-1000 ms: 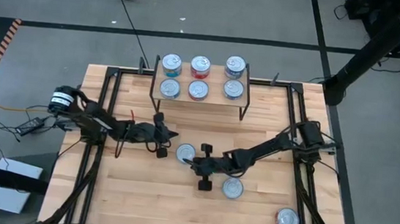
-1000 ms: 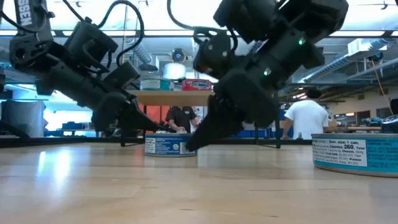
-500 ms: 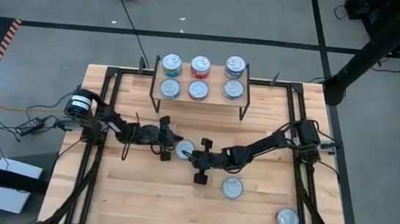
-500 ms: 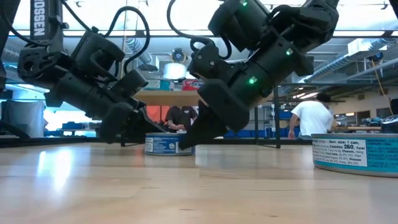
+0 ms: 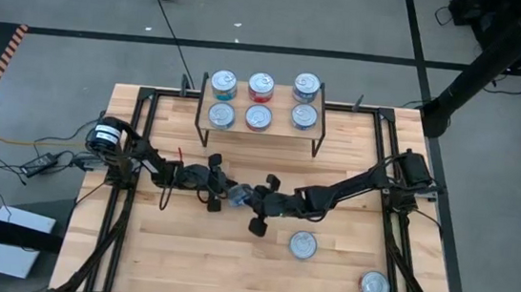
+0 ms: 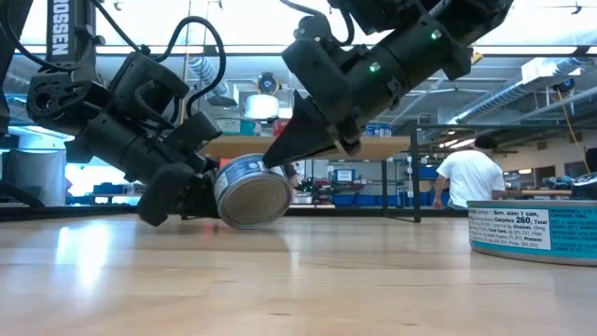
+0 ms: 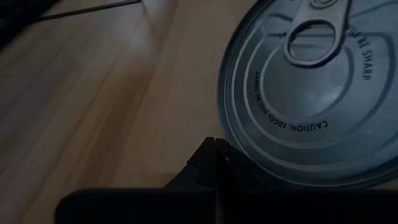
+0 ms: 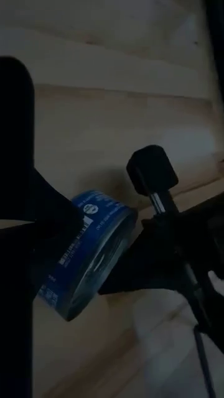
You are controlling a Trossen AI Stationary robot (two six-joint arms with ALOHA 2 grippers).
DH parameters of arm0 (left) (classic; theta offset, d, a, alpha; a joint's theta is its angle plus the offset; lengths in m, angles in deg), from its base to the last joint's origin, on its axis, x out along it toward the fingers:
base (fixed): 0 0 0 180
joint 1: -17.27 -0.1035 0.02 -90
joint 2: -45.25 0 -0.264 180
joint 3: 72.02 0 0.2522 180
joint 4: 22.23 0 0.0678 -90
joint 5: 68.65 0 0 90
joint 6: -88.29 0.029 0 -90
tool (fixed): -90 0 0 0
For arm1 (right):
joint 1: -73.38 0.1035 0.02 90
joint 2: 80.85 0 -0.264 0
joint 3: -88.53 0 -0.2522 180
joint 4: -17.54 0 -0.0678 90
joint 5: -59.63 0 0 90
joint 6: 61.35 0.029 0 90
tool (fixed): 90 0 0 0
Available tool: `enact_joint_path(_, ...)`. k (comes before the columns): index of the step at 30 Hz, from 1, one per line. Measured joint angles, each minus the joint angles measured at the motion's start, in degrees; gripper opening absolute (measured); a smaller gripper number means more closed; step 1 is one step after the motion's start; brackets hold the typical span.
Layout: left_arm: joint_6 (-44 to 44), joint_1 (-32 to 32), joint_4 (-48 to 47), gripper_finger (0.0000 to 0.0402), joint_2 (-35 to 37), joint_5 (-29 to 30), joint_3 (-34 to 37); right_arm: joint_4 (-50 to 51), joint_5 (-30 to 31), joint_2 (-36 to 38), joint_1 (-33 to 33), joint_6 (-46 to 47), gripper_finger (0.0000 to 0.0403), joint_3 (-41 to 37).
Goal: Stack canned seafood by type on shelf
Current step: Stack the blue tuna can on top of the other blue tuna can on the shelf
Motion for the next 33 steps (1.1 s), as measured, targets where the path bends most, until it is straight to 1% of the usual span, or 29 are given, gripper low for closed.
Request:
enact_joint_path(7,0.02,-0.03,0.01,0.0005,0.0,-3.07,0.02,-0.82,-0.21,0.0,-0.11,6.55,0.0012,0.0)
enact_joint_path(12,0.01,0.06,0.66,0.0005,0.04,-6.32,-0.02,-5.08,0.7,-0.04,-0.13,6.69,0.0014,0.0)
enact_joint_path(14,0.0,0.08,0.61,0.0005,0.04,-7.66,-0.02,-5.0,0.69,-0.04,-0.35,6.69,0.0014,0.0)
enact_joint_path(18,0.09,0.37,0.5,0.0005,0.04,-8.53,-0.02,-4.48,1.02,-0.09,-0.68,7.52,0.0013,0.0)
enact_joint_path(26,1.51,1.48,-1.96,0.0005,0.09,-9.13,-0.07,-4.39,1.49,-0.09,-0.81,6.13,0.002,0.0)
enact_joint_path(30,1.4,1.46,-2.31,0.0005,0.11,-9.07,-0.04,-3.84,5.15,0.38,-0.81,3.97,0.003,0.0)
enact_joint_path(33,1.38,1.46,-2.98,0.0005,0.19,-8.98,-0.11,-3.5,5.38,1.97,-0.79,0.86,0.0045,-0.02)
